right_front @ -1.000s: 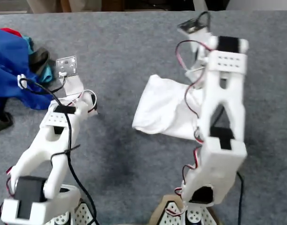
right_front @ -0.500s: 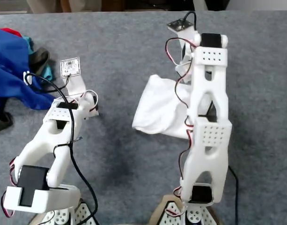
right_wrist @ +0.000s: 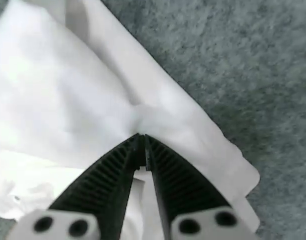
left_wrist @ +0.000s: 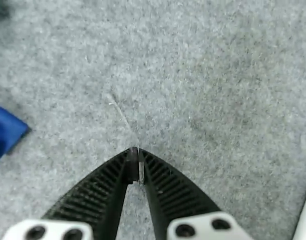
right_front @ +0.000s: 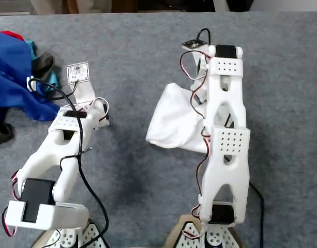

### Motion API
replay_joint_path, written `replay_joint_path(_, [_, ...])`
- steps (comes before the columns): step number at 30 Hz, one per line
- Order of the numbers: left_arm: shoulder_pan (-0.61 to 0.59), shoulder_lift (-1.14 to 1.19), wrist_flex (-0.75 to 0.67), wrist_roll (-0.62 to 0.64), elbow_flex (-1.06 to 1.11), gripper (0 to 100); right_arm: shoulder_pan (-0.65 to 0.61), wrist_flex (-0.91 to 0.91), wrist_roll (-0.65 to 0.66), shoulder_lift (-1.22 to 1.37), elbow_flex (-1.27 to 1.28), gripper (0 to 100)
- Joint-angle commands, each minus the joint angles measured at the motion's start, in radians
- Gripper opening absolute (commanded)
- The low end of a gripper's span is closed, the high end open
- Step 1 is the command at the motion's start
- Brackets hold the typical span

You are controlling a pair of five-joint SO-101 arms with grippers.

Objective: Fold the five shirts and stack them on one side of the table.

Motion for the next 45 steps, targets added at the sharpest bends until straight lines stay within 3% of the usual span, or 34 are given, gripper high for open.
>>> replay_joint_path(1, [-0.009,0.005,0.0,0.005,-0.063,2,0.007,0.023,-0.006,-0.15,0.025,0.5])
replay_joint_path(9, [-0.009,0.005,0.0,0.005,-0.063,2,0.001,0.021,-0.003,-0.344,0.122,0.5])
replay_joint_path(27, [-0.011,0.005,0.0,0.005,-0.058,2,0.008,0.023,-0.002,-0.371,0.355,0.5])
replay_joint_path(39, [-0.011,0.004,0.0,0.005,-0.057,2,0.077,-0.002,0.107,-0.711,0.831,0.5])
replay_joint_path(45, [-0.011,0.004,0.0,0.005,-0.057,2,0.099,-0.025,0.121,-0.805,0.82,0.5])
